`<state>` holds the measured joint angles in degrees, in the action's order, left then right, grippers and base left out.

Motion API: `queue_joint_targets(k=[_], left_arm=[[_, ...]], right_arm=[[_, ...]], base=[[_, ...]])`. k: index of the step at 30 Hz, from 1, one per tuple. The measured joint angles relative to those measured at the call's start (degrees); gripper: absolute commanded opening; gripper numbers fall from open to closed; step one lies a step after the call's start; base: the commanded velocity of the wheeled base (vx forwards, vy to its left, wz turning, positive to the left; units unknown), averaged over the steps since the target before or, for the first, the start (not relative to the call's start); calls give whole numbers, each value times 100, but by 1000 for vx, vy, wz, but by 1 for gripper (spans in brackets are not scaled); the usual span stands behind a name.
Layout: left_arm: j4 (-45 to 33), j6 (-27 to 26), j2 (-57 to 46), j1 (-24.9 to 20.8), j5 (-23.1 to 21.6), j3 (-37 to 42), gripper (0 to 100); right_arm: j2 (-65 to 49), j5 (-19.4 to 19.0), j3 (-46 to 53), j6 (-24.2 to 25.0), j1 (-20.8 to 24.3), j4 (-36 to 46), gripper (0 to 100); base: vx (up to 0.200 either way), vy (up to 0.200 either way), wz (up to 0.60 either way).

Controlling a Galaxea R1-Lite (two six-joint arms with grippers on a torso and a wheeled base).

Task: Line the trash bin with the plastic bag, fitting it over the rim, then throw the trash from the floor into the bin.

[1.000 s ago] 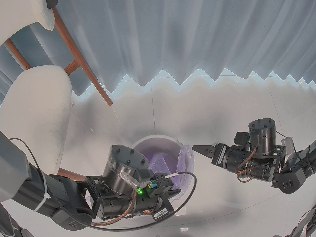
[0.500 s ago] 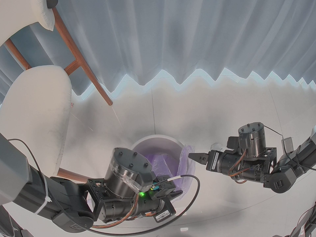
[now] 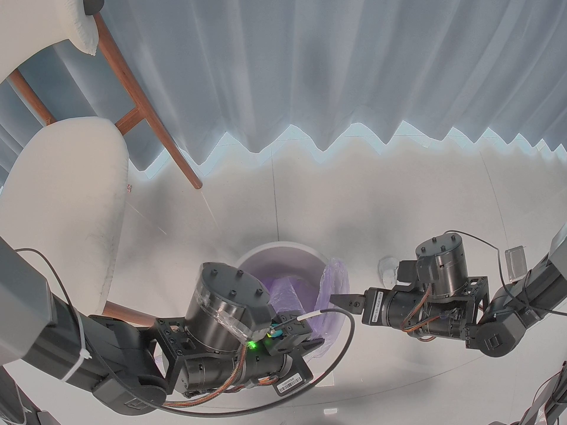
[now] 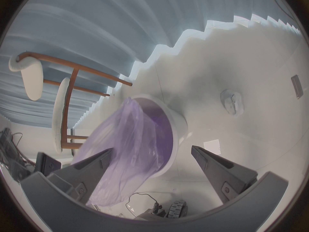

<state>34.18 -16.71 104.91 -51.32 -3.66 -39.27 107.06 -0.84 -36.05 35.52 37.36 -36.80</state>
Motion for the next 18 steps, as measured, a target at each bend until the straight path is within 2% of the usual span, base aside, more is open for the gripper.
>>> queue_joint_targets(k=[8, 16, 17, 18], left_arm=[[0, 2, -1, 6, 21, 0, 0], [-2, 2, -6, 4, 18, 24, 0], [-5, 2, -9, 4, 18, 27, 0], [-11, 2, -10, 4, 18, 33, 0]], right_arm=[[145, -2, 138, 0, 279, -63, 100], [352, 9, -28, 5, 310, -129, 100], [369, 11, -55, 9, 306, -134, 0], [383, 13, -74, 17, 299, -135, 0]], base=[[0, 0, 0], [0, 0, 0], [0, 0, 0], [0, 0, 0]])
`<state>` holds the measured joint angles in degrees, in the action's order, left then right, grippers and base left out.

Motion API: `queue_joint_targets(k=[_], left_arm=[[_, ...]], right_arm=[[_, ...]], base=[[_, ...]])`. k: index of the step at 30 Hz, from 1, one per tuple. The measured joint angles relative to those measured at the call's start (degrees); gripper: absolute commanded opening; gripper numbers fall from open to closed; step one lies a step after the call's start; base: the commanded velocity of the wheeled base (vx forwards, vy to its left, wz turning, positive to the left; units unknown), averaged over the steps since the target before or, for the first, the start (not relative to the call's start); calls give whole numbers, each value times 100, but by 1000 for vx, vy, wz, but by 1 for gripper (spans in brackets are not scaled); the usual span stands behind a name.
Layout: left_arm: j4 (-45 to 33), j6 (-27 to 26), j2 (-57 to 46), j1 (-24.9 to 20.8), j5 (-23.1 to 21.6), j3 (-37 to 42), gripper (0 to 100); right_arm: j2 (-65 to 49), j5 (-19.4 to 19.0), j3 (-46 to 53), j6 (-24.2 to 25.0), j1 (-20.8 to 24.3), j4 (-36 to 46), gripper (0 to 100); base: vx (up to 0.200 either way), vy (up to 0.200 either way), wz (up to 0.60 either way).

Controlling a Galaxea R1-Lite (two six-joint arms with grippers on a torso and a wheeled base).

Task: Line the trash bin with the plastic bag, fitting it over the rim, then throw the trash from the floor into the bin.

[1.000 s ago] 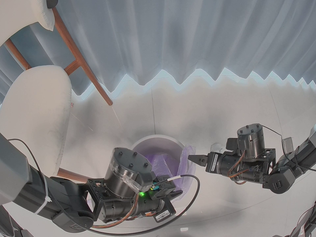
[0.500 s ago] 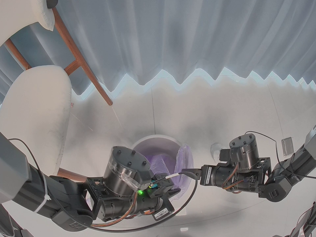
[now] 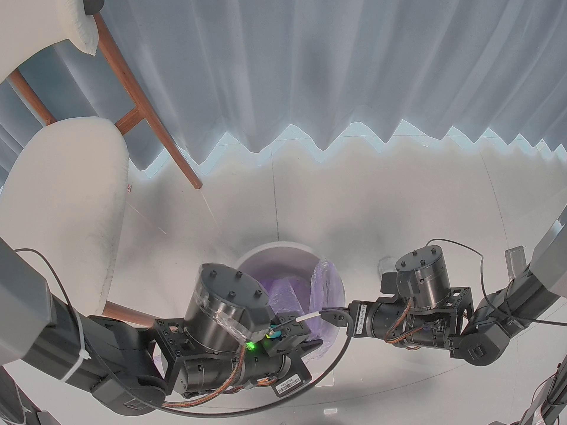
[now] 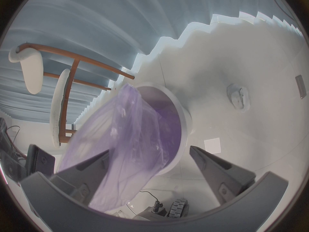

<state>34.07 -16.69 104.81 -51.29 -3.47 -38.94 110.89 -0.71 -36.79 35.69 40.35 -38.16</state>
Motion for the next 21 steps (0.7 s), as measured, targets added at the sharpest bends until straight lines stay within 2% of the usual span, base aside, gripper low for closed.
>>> queue_joint_targets(k=[13, 14, 21], left_arm=[[5, 321, -21, -37, 2, 33, 0], [11, 321, -29, -37, 2, 46, 100], [0, 367, -99, -4, 6, 116, 100]], right_arm=[[-22, 0, -72, 10, 39, -503, 0], [-38, 0, -72, 2, 41, -547, 0], [-162, -5, -55, -17, 50, -621, 0]], base=[[0, 0, 0], [0, 0, 0], [0, 0, 0]])
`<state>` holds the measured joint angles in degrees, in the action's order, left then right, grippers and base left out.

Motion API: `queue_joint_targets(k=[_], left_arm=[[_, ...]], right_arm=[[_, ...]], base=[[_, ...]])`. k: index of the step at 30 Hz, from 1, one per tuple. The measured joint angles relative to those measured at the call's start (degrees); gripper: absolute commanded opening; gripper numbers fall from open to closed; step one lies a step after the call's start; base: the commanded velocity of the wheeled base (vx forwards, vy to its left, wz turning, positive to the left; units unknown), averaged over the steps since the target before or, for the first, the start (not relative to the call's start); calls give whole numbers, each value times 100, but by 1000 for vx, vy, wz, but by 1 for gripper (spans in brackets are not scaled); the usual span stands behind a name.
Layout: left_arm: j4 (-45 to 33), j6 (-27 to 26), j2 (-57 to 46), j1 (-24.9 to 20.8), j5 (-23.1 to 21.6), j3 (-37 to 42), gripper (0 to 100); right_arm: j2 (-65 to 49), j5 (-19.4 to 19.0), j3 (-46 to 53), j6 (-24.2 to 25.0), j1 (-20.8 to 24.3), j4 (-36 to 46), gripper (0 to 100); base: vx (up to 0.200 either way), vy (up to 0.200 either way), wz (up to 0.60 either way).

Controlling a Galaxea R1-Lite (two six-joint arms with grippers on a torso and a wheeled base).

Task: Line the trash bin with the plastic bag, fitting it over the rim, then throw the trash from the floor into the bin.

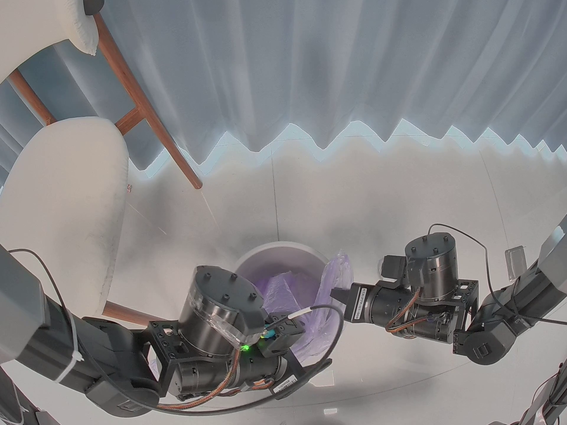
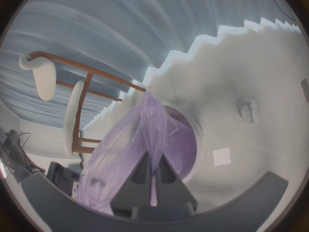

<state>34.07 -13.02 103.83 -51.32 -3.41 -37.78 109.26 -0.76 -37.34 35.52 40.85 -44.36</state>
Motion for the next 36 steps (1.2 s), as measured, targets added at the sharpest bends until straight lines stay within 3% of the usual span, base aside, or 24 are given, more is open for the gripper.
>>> queue_joint_targets(k=[9, 18, 22, 30, 36], left_arm=[[-137, 633, -385, 80, 241, 55, 100], [-244, 714, -1063, 574, 197, 730, 100], [-252, 719, -1441, 933, -105, 1122, 100], [-60, 796, -1727, 1786, -1224, 1406, 100], [180, 772, -1698, 2462, -1666, 1499, 100]], right_arm=[[-254, -33, 284, -140, -17, -2, 0], [-425, -204, 625, -336, -65, -438, 0], [-445, -304, 663, -340, -116, -575, 0], [-445, -358, 658, -340, -161, -619, 0], [-458, -349, 669, -340, -169, -624, 0]], base=[[0, 0, 0], [0, 0, 0], [0, 0, 0], [0, 0, 0], [0, 0, 0]])
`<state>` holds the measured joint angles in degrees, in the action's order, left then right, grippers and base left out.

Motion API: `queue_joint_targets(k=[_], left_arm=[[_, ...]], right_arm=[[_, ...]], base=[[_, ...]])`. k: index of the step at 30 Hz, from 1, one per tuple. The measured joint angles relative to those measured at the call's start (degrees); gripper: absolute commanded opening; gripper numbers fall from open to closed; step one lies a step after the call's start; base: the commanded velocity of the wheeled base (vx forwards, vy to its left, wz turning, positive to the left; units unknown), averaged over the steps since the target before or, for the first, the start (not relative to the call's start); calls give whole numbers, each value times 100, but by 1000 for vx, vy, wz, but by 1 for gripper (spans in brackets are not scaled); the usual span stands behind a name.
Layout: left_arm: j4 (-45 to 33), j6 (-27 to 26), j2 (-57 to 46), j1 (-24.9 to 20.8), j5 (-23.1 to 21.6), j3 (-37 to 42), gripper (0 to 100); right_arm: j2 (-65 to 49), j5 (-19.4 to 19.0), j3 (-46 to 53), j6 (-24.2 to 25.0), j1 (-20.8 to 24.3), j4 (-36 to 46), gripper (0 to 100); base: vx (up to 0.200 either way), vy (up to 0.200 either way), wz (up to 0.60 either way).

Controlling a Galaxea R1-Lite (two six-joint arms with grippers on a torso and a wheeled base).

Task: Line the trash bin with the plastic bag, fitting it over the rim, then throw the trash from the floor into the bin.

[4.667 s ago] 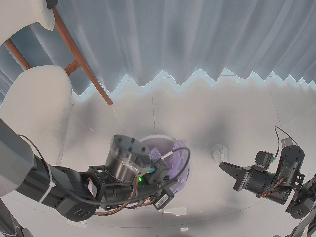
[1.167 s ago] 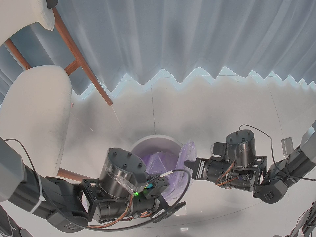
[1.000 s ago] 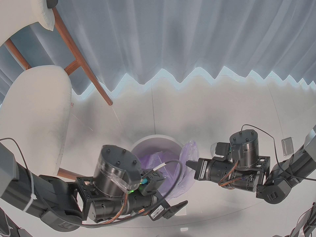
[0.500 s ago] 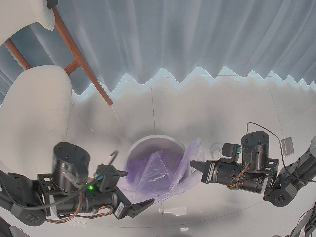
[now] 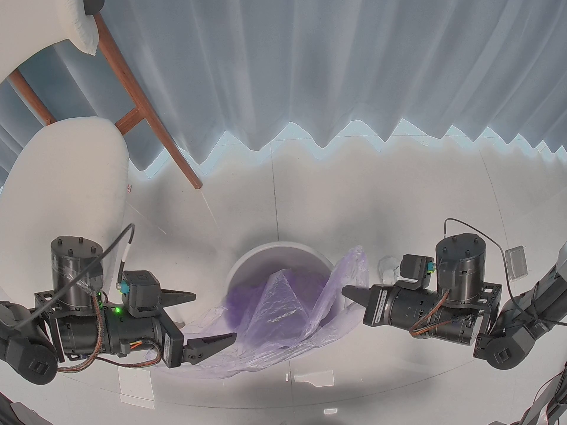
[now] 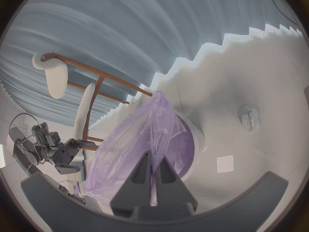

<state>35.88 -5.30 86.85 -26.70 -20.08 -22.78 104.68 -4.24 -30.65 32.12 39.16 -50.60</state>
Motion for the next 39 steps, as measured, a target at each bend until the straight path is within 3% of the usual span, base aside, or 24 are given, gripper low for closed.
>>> queue_joint_targets(k=[5, 10, 17, 29, 39], left_arm=[[184, -143, -18, 204, -189, 368, 100], [219, -774, -105, 265, -323, 798, 100], [217, -1123, -190, 396, -422, 1212, 100], [235, -1407, 157, 809, -390, 956, 100], [178, -1699, 351, 805, -422, 973, 100]], right_arm=[[9, 20, -50, -10, -32, 5, 0], [80, 23, -160, 23, -90, 11, 0], [174, 33, -247, 45, -148, 18, 0], [163, 30, -254, 44, -149, 2, 0], [161, 30, -258, 48, -158, 0, 0]], base=[[0, 0, 0], [0, 0, 0], [0, 0, 0], [0, 0, 0], [0, 0, 0]])
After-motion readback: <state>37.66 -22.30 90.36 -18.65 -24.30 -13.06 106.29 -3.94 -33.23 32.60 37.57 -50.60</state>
